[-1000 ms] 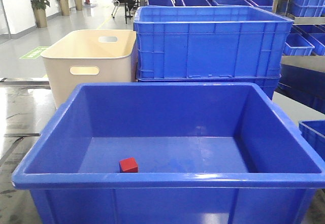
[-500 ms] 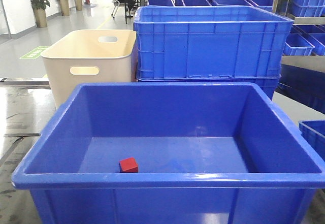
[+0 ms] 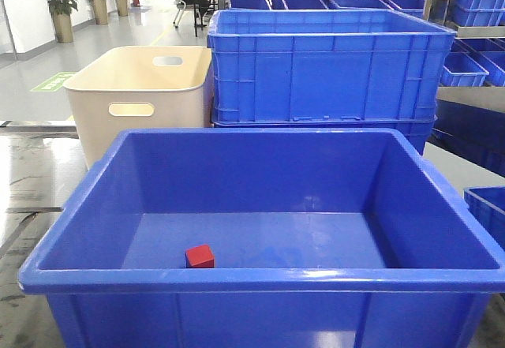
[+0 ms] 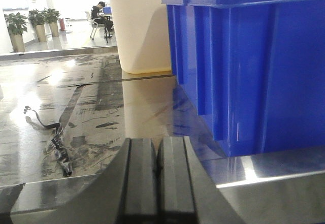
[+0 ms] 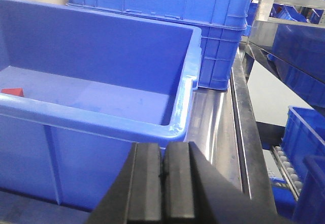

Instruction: Pick red and yellow blocks into blue bin

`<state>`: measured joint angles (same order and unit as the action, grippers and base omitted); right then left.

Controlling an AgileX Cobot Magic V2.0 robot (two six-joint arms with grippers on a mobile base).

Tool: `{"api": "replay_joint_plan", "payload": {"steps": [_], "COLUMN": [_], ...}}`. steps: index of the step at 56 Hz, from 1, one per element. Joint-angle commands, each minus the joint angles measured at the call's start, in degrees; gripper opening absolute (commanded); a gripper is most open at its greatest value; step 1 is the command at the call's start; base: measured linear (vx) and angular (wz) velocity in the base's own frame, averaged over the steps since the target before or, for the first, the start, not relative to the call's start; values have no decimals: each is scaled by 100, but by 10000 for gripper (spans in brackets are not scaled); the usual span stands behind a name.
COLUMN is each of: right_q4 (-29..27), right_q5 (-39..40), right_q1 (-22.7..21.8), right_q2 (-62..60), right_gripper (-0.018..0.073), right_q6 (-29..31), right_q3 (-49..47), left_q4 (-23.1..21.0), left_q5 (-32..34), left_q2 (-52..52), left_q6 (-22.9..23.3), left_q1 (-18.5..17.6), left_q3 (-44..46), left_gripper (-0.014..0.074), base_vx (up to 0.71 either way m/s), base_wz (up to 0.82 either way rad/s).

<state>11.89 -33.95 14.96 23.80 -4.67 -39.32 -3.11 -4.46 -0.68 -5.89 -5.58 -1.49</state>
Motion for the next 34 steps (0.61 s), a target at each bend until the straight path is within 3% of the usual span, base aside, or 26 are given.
{"api": "replay_joint_plan", "payload": {"steps": [1, 34], "right_q4": [94, 94], "right_q5": [461, 461], "right_q1": [-15, -15], "right_q2": [58, 58], "right_gripper": [-11, -11], "right_q6": [24, 24], "right_q3": [-163, -163], "left_q4": [-20, -20], "left_q5": [446, 446], "left_q2": [-84, -84], "left_q6": [34, 34], "left_q1": [0, 0], "left_q3": [94, 94], "left_gripper": [-6, -6], "base_vx": [0, 0], "base_wz": [0, 0]}}
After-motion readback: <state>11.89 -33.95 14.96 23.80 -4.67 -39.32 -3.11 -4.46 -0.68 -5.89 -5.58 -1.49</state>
